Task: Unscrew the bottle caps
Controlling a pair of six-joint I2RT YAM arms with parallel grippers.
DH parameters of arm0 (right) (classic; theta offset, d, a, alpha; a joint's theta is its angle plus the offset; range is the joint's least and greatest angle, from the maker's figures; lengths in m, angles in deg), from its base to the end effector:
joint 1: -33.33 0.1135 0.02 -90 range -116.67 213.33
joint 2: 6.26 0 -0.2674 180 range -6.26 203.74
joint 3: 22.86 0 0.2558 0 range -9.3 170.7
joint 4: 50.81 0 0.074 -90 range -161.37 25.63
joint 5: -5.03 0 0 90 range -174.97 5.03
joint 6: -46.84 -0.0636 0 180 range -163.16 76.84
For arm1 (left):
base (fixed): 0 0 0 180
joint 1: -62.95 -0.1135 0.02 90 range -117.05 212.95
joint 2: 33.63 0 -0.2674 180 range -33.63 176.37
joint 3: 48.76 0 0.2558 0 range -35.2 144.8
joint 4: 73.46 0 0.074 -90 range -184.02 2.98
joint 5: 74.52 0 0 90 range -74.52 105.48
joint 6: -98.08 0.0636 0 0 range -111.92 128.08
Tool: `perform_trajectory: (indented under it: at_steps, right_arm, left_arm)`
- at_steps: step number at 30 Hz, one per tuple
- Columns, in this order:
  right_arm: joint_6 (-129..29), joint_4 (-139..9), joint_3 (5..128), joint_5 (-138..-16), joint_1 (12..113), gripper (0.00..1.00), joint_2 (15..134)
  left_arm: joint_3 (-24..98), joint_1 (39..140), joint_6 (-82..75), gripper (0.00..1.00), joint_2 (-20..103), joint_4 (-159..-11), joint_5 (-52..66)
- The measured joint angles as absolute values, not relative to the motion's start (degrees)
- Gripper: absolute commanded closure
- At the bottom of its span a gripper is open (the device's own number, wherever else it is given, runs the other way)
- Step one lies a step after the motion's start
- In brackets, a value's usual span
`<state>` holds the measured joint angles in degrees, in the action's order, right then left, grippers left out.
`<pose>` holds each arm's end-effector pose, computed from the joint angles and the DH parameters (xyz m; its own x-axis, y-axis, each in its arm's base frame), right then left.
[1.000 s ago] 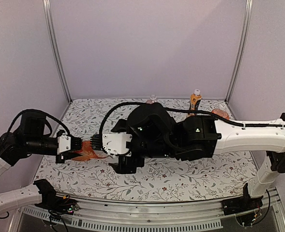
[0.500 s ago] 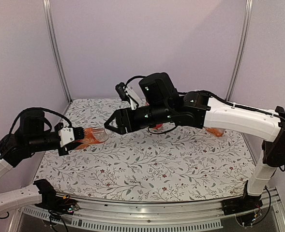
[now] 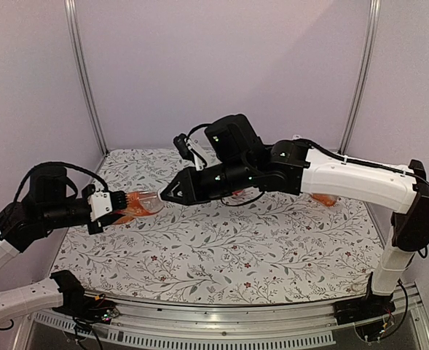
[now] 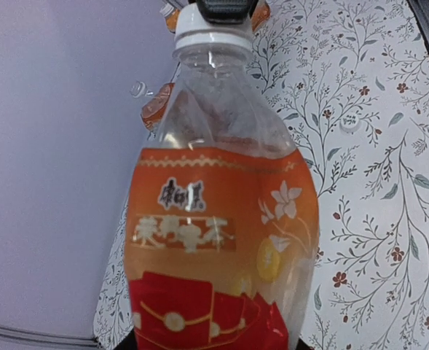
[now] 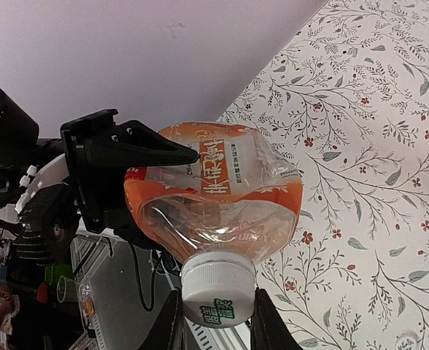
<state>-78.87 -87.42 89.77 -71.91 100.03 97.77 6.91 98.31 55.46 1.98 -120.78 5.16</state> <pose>0.1679 0.4261 0.3473 -0.7191 -0.2323 -0.6549 -0.6821 0.4158 0.6015 0.1274 -0.1044 0.2944 0.2616 0.7021 -0.6623 0.7483 0.2858 0.5986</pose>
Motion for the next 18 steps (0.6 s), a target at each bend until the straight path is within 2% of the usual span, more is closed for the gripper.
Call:
perform_trajectory:
  at_steps: [3, 6, 13, 18]
  right_arm:
    - [-75.31, -89.70, 90.88, -72.39, 100.53, 1.00, 97.86]
    - [-64.92, -93.56, 92.15, -76.19, 103.09, 1.00, 97.55]
    - [-18.46, -91.92, 81.27, -96.34, 117.47, 1.00, 90.71]
    - [6.18, -89.70, 79.56, -104.58, 121.67, 1.00, 90.45]
  left_arm:
    - [6.91, 98.31, 55.44, 0.77, 2.00, -121.28, 4.13]
    - [7.70, 98.31, 55.59, 0.77, 2.00, -123.77, 0.98]
    - [9.14, 98.66, 58.43, 0.77, 2.40, -136.01, -14.99]
    - [9.58, 98.70, 60.55, 0.77, 2.75, -139.10, -18.84]
